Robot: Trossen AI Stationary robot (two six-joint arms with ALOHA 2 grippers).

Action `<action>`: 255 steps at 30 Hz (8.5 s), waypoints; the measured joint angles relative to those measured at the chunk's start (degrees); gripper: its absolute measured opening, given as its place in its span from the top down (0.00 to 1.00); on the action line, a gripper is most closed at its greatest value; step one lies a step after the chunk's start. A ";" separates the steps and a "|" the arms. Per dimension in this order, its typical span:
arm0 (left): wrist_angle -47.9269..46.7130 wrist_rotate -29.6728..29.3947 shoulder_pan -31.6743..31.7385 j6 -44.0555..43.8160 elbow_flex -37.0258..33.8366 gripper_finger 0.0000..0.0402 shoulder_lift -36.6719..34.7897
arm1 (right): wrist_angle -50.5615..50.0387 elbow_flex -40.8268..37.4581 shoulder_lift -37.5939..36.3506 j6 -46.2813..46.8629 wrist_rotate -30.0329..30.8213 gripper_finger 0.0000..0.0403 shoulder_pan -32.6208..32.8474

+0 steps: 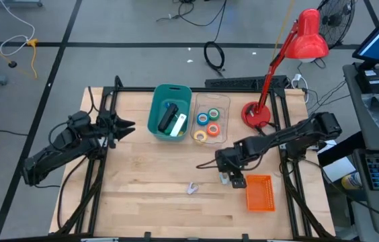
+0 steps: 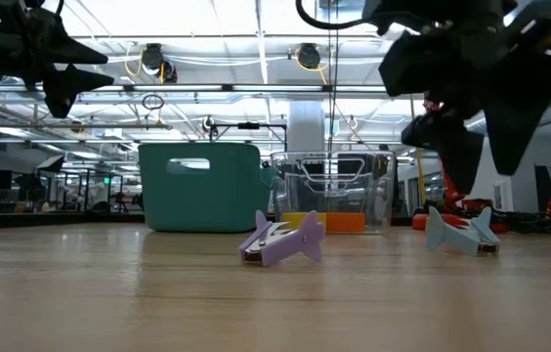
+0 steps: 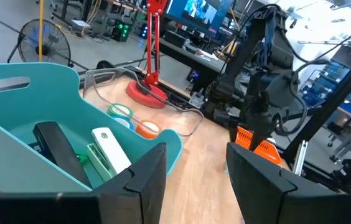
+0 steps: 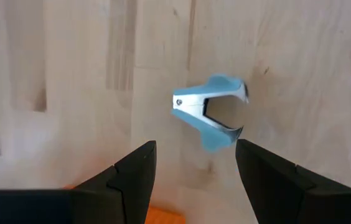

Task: Pick and place Stapler, Stapler remover, tape
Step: Put the blue stapler remover into the orange bin, then put the purple stapler remover into the orange bin

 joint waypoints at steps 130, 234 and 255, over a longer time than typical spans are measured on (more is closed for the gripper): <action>0.04 -0.57 0.00 -2.03 0.00 0.58 0.17 | 11.04 -20.73 -14.27 75.03 -5.03 0.59 26.36; -1.68 -0.15 0.02 -0.32 0.02 0.58 0.17 | 24.84 -20.64 -35.26 88.63 16.52 0.60 24.72; -1.66 -0.10 0.00 -0.56 0.02 0.58 0.16 | 46.94 -8.99 -9.03 48.27 -10.95 0.63 0.59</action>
